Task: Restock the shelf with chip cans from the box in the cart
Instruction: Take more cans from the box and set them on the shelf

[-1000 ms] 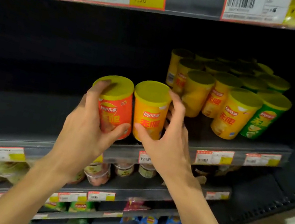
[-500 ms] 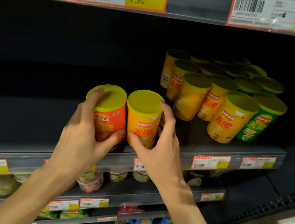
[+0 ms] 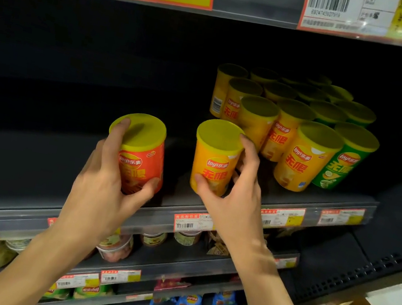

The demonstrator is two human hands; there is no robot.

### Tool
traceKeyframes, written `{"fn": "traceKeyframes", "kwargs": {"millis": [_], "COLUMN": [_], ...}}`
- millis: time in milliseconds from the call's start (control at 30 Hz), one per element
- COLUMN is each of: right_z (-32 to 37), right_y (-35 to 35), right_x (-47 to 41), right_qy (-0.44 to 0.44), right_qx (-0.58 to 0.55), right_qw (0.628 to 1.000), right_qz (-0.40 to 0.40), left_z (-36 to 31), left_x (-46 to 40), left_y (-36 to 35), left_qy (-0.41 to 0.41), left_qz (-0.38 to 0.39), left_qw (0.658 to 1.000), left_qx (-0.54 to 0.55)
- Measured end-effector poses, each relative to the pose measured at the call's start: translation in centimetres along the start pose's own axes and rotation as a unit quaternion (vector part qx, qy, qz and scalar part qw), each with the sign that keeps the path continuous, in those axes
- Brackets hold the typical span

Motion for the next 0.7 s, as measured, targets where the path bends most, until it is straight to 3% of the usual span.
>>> {"fn": "traceKeyframes", "kwargs": {"millis": [200, 400, 700], "right_z": [-2.2, -2.2, -2.2], "right_y": [4.0, 5.9, 6.8], "right_x": [-1.3, -1.2, -1.3], "right_qy": [-0.027, -0.007, -0.001], "right_qx": [0.014, 0.117, 0.230], "right_qw": [0.995, 0.974, 0.938], "right_qz": [-0.095, -0.193, -0.259], "left_z": [0.0, -0.1, -0.3], "left_x": [0.1, 0.0, 0.1], "left_y": [0.0, 0.1, 0.1], "left_qy": [0.012, 0.019, 0.017], "left_qz": [0.001, 0.003, 0.004], "left_qw": [1.000, 1.000, 1.000], "left_qx": [0.010, 0.017, 0.021]}}
Point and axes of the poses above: each hand's wrist, its own x-axis away from the middle knuckle, its own y-axis out of the back of the hand, z = x × y, the point moved 7 cm from there along -x, towards the middle knuckle, and after that the axes turned 11 degrees about -y, right-handed, at the moved point
